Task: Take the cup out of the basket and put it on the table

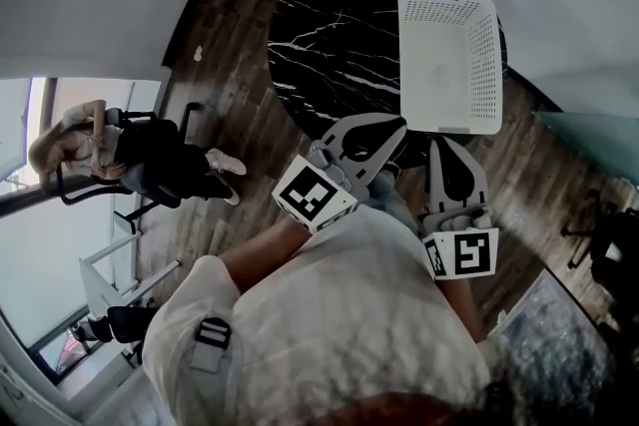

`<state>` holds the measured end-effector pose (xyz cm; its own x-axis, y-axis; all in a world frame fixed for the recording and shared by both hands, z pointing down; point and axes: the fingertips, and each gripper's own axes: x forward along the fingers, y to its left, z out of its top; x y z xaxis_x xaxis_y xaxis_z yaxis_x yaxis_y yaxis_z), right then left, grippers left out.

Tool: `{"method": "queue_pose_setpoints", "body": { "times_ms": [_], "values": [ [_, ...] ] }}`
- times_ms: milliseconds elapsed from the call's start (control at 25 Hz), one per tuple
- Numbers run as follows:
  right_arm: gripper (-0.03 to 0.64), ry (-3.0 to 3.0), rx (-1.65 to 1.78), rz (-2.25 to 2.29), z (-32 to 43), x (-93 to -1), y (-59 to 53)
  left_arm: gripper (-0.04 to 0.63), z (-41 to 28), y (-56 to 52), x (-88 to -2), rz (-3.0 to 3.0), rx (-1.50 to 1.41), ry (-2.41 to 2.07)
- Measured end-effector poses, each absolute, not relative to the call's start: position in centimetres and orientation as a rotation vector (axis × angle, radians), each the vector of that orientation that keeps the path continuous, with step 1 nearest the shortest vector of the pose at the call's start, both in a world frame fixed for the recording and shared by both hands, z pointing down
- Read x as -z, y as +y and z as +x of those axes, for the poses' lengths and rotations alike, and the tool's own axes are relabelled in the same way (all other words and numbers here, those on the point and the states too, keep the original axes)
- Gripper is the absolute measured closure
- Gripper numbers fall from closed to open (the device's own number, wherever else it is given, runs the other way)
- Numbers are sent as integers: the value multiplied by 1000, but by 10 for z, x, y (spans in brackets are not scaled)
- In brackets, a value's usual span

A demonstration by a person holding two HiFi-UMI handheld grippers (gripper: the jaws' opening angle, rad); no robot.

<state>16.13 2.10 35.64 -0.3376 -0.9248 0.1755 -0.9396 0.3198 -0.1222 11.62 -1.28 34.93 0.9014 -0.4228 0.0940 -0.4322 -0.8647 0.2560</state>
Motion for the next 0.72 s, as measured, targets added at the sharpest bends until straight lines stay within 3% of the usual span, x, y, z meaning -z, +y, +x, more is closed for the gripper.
{"method": "queue_pose_setpoints", "body": {
  "times_ms": [720],
  "values": [
    [609,-2351,-231,1581,162,-411,-22,589,134,-42,-405,2808,-218,-566]
  ]
}}
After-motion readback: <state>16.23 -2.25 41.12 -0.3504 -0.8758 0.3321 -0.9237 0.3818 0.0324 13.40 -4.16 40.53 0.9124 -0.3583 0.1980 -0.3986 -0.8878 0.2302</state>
